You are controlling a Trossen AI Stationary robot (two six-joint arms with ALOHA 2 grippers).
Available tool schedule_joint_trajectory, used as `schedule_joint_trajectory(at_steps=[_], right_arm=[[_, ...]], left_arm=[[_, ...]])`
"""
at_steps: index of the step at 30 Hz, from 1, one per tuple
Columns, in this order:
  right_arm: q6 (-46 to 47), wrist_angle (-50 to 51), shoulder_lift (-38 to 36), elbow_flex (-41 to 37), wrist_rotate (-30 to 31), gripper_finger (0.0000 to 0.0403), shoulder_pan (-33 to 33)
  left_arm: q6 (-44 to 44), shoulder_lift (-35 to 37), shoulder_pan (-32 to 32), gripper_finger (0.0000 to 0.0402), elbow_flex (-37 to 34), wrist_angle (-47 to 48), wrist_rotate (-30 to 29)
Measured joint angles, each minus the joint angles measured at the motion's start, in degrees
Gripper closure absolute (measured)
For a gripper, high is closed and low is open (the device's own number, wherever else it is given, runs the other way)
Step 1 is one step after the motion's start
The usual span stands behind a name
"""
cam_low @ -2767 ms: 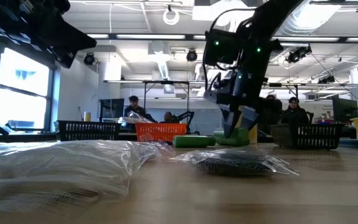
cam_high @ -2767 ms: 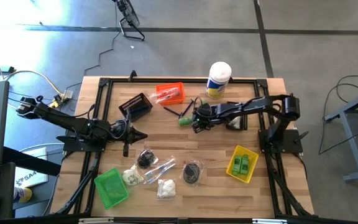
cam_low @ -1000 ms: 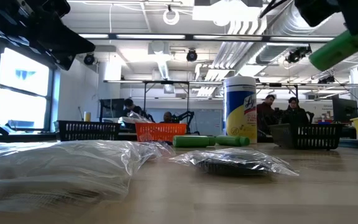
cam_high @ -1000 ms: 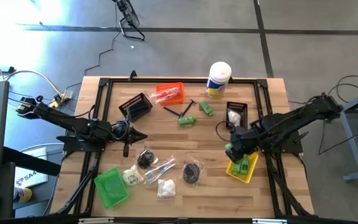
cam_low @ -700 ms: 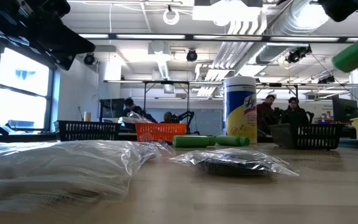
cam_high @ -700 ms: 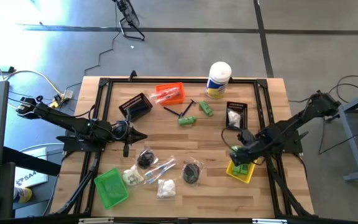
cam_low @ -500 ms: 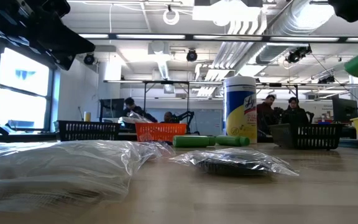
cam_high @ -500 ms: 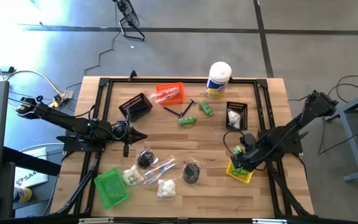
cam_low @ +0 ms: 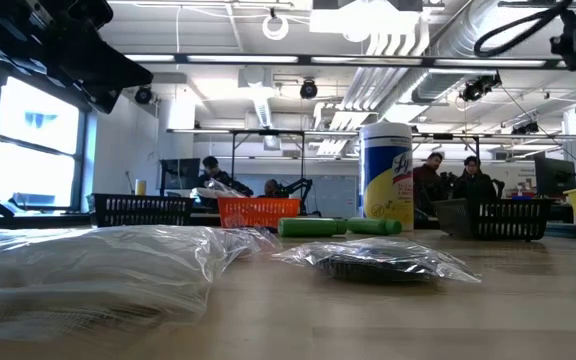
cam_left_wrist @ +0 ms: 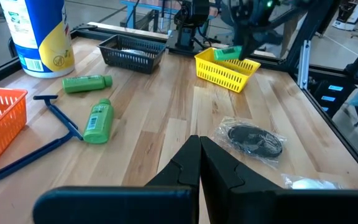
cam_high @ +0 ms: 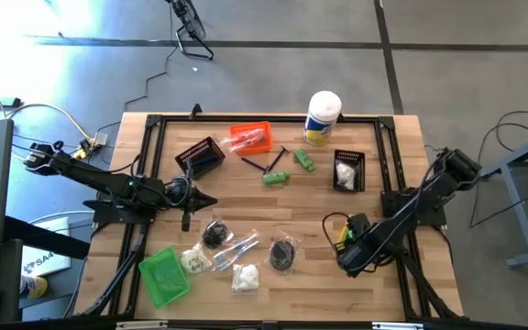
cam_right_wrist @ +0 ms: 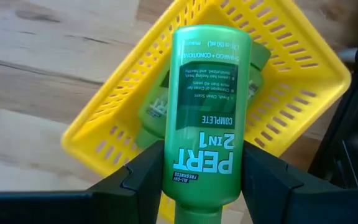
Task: Pick & Place Travel size toiletries
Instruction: Put the green shampoo bottle into the yellow bin
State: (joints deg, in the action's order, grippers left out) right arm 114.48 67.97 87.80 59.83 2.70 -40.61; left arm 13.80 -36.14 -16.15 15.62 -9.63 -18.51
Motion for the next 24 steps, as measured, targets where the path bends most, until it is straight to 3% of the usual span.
schedule_joint_trajectory(at_steps=[14, 24], right_arm=[[0.0, -0.7, 3.5, 0.0, -1.6, 0.0229, 0.2], [-0.1, -0.9, 3.5, 0.0, -3.1, 0.0169, 0.2]], left_arm=[[0.0, 0.0, 0.0, 0.0402, 0.0, 0.8, 0.0], [0.0, 0.0, 0.0, 0.0402, 0.0, 0.8, 0.0]])
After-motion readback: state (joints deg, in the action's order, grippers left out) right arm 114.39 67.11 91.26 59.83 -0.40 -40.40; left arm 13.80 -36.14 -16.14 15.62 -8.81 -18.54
